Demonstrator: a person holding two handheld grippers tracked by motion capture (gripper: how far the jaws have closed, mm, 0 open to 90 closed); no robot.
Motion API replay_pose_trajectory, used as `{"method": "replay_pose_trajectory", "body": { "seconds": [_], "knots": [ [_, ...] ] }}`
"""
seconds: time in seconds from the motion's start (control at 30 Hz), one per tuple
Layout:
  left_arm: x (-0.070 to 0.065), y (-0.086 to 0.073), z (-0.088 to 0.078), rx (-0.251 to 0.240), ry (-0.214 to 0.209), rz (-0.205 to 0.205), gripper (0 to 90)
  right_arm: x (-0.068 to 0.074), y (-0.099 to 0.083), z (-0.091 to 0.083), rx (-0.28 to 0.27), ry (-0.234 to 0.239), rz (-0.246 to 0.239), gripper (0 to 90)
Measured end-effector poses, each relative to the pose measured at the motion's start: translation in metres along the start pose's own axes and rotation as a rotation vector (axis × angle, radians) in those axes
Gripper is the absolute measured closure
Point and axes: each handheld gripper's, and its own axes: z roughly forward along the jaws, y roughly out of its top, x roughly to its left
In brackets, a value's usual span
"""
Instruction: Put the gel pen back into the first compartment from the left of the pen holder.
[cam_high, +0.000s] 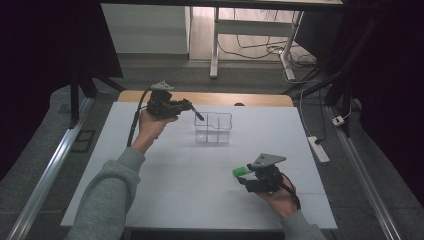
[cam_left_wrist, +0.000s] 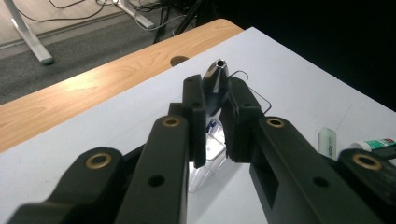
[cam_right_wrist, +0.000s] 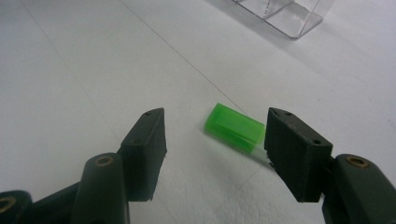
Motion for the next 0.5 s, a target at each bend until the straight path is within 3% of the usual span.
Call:
{"method": "replay_pose_trajectory", "body": {
  "seconds": [0.2,0.3,0.4,0.5],
  "knots": [
    [0.0009,-0.0015,0.0031,-0.004,-0.005,0.006,76.2,-0.0003,-0.0002,0.0009,0.006,0.003,-0.001,38.4],
    [0.0012,-0.0019,0.0041,-0.008,-0.004,-0.011,49.4,0.0002,-0.0003,0.0017,0.011,0.002,-0.003,38.0],
    [-0.0002,-0.0030,0.0028,-0.020,0.012,-0.029,38.4,-0.0001,-0.0006,0.0019,0.014,0.003,-0.001,37.9],
    [-0.0004,-0.0057,0.0003,-0.030,-0.003,-0.037,35.6,-0.0007,-0.0006,0.0018,0.014,0.005,0.001,37.9]
  ]
}}
